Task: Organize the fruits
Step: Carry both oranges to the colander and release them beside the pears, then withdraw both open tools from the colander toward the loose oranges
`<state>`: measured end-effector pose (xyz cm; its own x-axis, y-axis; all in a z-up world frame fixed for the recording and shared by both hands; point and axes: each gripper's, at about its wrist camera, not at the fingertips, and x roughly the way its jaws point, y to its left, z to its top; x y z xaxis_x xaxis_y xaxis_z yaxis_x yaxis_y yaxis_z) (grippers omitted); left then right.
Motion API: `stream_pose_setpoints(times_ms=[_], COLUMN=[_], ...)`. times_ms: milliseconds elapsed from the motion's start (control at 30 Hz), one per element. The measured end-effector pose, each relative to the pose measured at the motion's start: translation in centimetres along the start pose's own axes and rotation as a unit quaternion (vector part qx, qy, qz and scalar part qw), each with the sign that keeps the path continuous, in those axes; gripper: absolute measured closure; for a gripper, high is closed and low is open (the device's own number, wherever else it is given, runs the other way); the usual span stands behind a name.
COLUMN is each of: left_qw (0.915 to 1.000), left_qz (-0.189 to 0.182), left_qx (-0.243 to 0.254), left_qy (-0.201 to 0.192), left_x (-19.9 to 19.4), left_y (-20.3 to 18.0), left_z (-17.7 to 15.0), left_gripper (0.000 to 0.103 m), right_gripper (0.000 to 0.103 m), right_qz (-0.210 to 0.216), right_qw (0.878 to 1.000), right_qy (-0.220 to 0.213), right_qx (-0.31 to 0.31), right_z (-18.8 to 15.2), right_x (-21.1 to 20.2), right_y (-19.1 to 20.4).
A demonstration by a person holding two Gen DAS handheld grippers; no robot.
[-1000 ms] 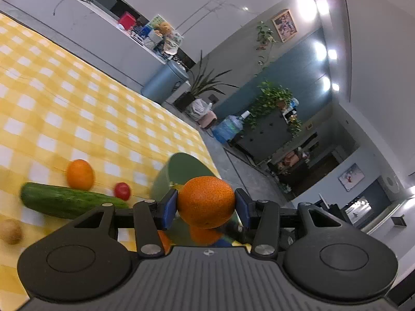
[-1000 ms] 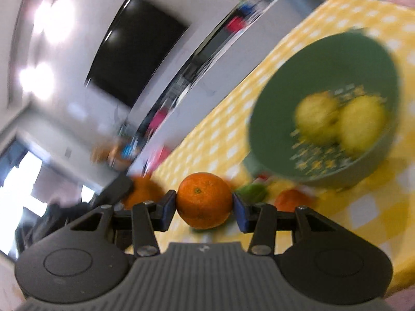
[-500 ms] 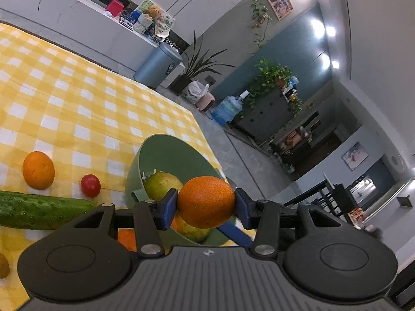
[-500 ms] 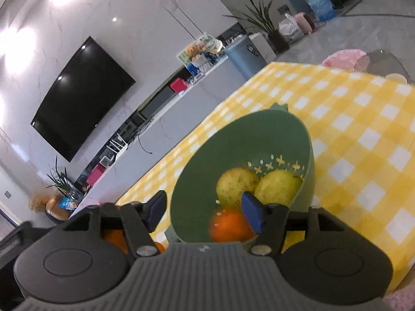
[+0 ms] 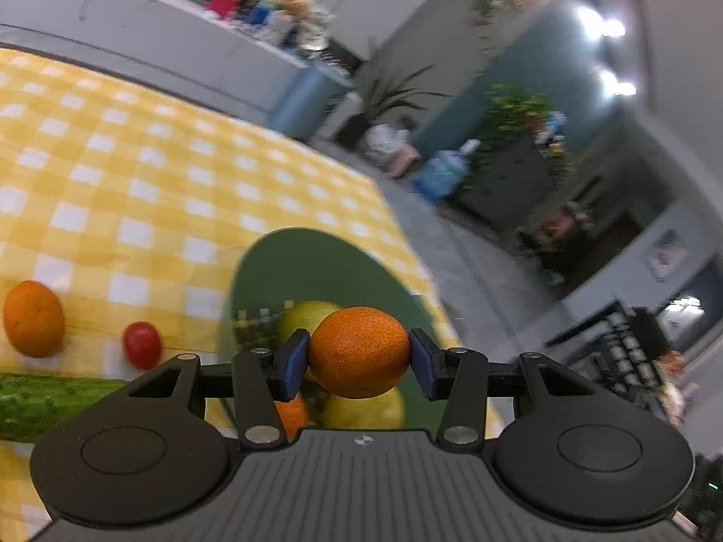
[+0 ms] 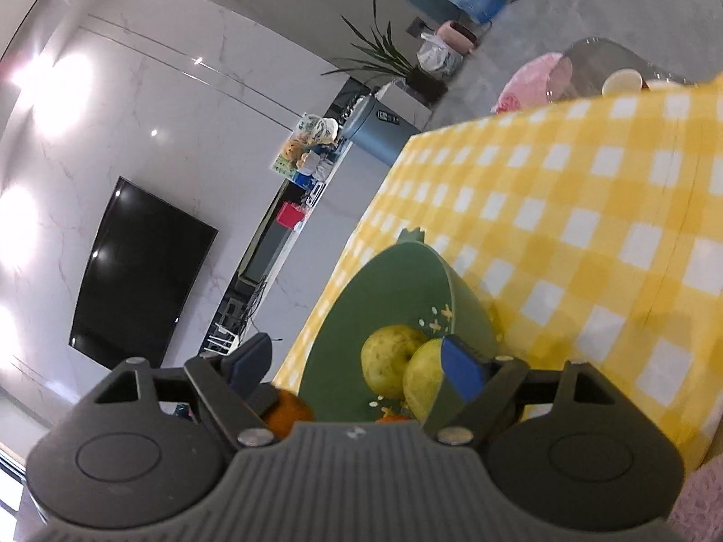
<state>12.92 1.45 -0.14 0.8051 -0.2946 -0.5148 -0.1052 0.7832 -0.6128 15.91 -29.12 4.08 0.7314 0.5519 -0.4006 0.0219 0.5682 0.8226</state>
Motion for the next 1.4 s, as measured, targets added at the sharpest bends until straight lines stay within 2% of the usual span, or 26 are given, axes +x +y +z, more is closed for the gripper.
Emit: stream_pose_setpoints(times_ms=[67, 100, 233, 400, 500, 567, 667, 767, 867, 1167, 1267, 1400], left_qw=[0.9993, 0.9989, 0.999, 0.9975, 0.9976, 0.9973, 0.9964, 0.9975, 0.9978, 0.9961, 0.995, 0.9928], left_qz=[0.032, 0.036, 0.02, 0.038, 0.032, 0.035, 0.047, 0.035, 0.027, 0.075, 0.091, 0.115], left_qx=[0.006, 0.012, 0.014, 0.029, 0.027, 0.03, 0.051, 0.054, 0.053, 0.041, 0.038, 0.032], left_qy=[-0.02, -0.027, -0.037, -0.052, -0.055, -0.057, -0.05, -0.03, -0.03, -0.025, -0.016, -0.011], left_x=[0.0, -0.1, -0.9, -1.9, -2.8, -3.2, -3.9, -4.4, -5.5, -8.7, -9.6, -10.8], left_y=[-0.3, -0.4, -0.7, -1.5, -1.6, -1.6, -1.9, -1.7, -1.7, -1.0, -0.4, 0.4], left_z=[-0.2, -0.3, -0.1, -0.2, -0.1, -0.1, -0.2, -0.2, -0.5, -0.7, -0.7, -0.6], left_gripper=[0.049, 0.049, 0.049, 0.049, 0.045, 0.039, 0.036, 0.036, 0.035, 0.023, 0.023, 0.023], right_gripper=[0.023, 0.023, 0.023, 0.024, 0.024, 0.024, 0.024, 0.024, 0.024, 0.024, 0.025, 0.03], right_qz=[-0.007, -0.01, -0.009, -0.008, -0.013, -0.014, -0.013, -0.015, -0.013, -0.003, 0.003, 0.002], right_qw=[1.0, 1.0, 0.999, 0.999, 0.999, 0.999, 0.998, 0.998, 0.997, 0.988, 0.982, 0.974], right_qy=[0.004, 0.003, 0.005, 0.008, 0.008, 0.007, 0.005, 0.004, 0.006, 0.026, 0.045, 0.047], right_qx=[-0.012, -0.022, -0.044, -0.038, -0.038, -0.043, -0.053, -0.068, -0.082, -0.151, -0.183, -0.223], right_z=[-0.1, -0.2, -0.5, -0.4, -0.4, -0.5, -0.7, -0.9, -1.2, -2.9, -3.8, -4.9], right_x=[0.1, 0.1, 0.1, 0.2, 0.2, 0.1, 0.1, 0.2, 0.3, 1.0, 1.4, 1.3], right_y=[0.2, 0.4, 1.0, 0.6, 0.6, 0.8, 1.1, 1.6, 2.0, 4.2, 5.0, 6.0])
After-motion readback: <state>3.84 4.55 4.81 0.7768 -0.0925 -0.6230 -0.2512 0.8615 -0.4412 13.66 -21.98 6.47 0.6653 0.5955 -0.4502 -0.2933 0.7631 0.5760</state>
